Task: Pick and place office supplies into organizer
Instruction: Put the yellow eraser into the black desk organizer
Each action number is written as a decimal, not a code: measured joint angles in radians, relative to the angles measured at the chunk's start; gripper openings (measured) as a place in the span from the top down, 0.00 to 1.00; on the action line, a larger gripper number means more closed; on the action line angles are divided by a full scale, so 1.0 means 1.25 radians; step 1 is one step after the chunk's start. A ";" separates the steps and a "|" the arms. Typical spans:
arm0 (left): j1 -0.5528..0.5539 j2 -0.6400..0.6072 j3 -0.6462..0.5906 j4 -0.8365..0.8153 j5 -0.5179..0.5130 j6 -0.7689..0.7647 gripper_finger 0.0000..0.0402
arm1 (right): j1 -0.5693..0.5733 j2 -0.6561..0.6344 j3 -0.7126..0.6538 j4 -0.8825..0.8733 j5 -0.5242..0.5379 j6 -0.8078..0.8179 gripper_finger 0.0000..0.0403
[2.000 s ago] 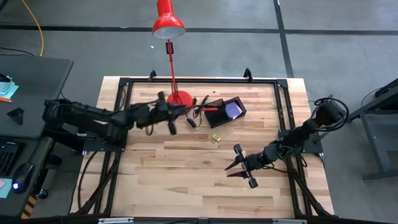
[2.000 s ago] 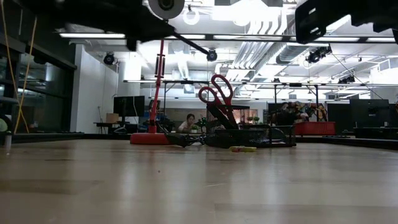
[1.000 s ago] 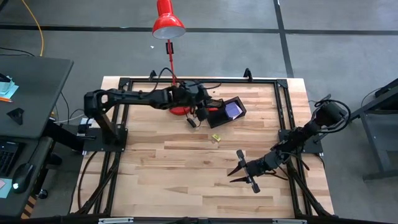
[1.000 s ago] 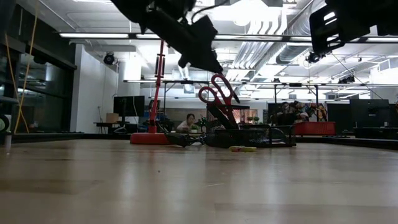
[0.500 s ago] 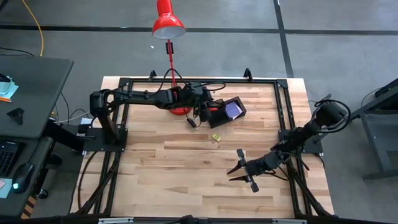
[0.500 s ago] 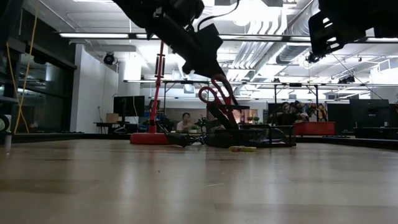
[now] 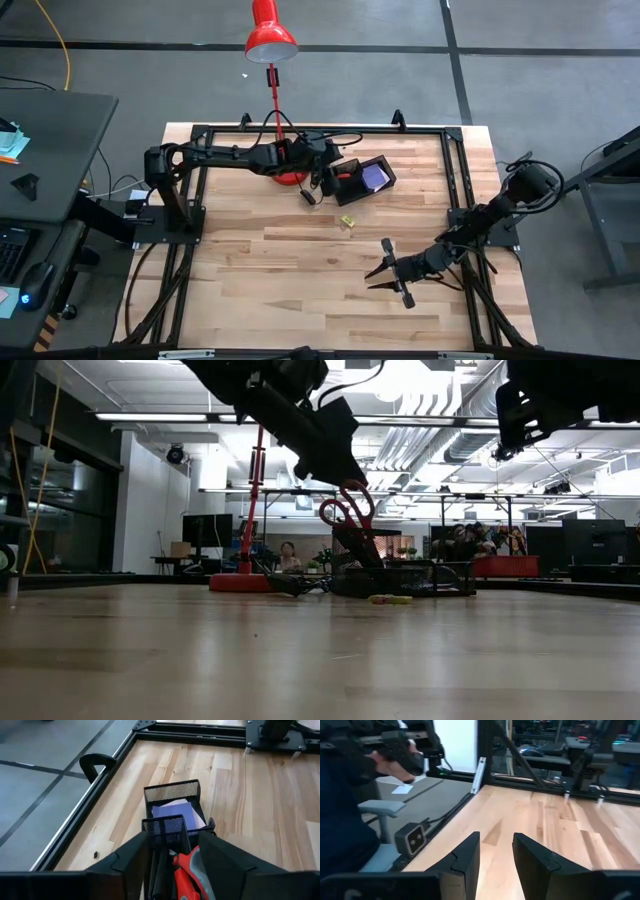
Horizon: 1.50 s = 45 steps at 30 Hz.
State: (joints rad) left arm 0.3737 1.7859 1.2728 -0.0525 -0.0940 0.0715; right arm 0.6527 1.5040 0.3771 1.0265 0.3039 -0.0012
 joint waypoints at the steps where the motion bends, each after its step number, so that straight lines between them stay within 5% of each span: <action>1: 0.000 0.000 0.000 0.002 0.002 0.000 0.56 | 0.000 0.000 0.000 -0.002 0.010 -0.001 0.73; 7: -0.008 -0.031 0.000 0.033 0.099 -0.046 0.53 | 0.000 0.000 0.001 -0.081 0.100 0.067 0.73; 14: -0.077 -0.062 -0.032 0.095 0.159 -0.061 0.57 | 0.000 0.001 0.001 -0.106 0.107 0.184 0.73; 24: -0.234 -0.174 -0.260 0.379 0.172 -0.085 0.59 | -0.022 0.056 0.001 -0.100 0.245 0.246 0.73; 34: -0.404 -0.194 -0.466 0.690 0.142 -0.074 0.58 | -0.116 0.120 0.001 -0.099 0.349 0.329 0.73; 45: -0.539 -0.220 -0.576 0.788 -0.089 -0.063 0.58 | -0.188 0.243 0.061 -0.144 0.386 0.374 0.60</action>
State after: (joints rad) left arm -0.3004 1.5112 0.5532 0.9320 -0.2053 -0.0076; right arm 0.4182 1.8075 0.4535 0.8471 0.7860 0.4667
